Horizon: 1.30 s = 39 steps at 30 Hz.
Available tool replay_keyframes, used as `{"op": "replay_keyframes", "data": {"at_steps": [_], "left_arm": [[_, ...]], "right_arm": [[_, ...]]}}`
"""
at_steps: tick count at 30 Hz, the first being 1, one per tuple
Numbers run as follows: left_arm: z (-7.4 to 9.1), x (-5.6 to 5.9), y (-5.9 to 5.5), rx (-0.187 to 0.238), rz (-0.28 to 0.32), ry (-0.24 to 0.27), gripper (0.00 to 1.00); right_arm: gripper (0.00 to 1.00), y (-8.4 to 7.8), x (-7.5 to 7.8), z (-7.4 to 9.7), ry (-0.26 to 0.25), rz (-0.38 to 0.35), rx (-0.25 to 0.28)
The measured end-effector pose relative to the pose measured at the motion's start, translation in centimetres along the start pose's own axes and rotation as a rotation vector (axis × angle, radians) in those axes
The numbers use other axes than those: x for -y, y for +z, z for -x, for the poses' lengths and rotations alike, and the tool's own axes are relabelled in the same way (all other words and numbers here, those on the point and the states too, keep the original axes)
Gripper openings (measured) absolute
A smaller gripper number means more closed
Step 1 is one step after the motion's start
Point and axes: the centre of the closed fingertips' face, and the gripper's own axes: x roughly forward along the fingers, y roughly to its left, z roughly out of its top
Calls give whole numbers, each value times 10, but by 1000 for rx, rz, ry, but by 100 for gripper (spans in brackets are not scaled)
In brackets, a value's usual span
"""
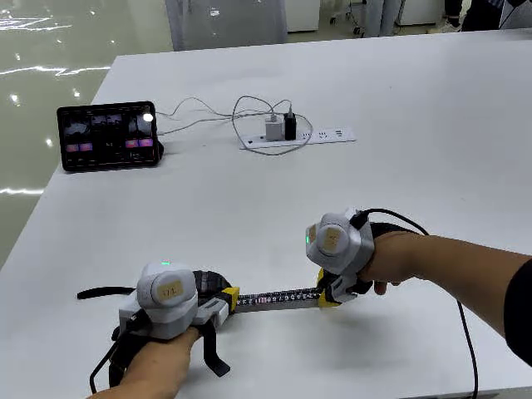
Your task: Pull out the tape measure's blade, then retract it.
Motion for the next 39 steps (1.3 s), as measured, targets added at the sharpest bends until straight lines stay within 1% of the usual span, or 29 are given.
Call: {"op": "replay_keyframes", "data": {"at_steps": [4, 7, 17, 30, 39], "left_arm": [[0, 0, 0, 0, 0, 0, 59], [0, 0, 0, -2, 3, -2, 59], [1, 0, 0, -8, 11, -10, 58], [1, 1, 1, -11, -1, -7, 59], [0, 0, 0, -29, -17, -3, 58]], "right_arm": [[10, 2, 0, 0, 1, 1, 0], [10, 3, 0, -1, 0, -14, 2], [10, 6, -1, -1, -3, -9, -3], [10, 12, -1, -4, 1, 7, -14], [10, 16, -1, -6, 2, 10, -12]]}}
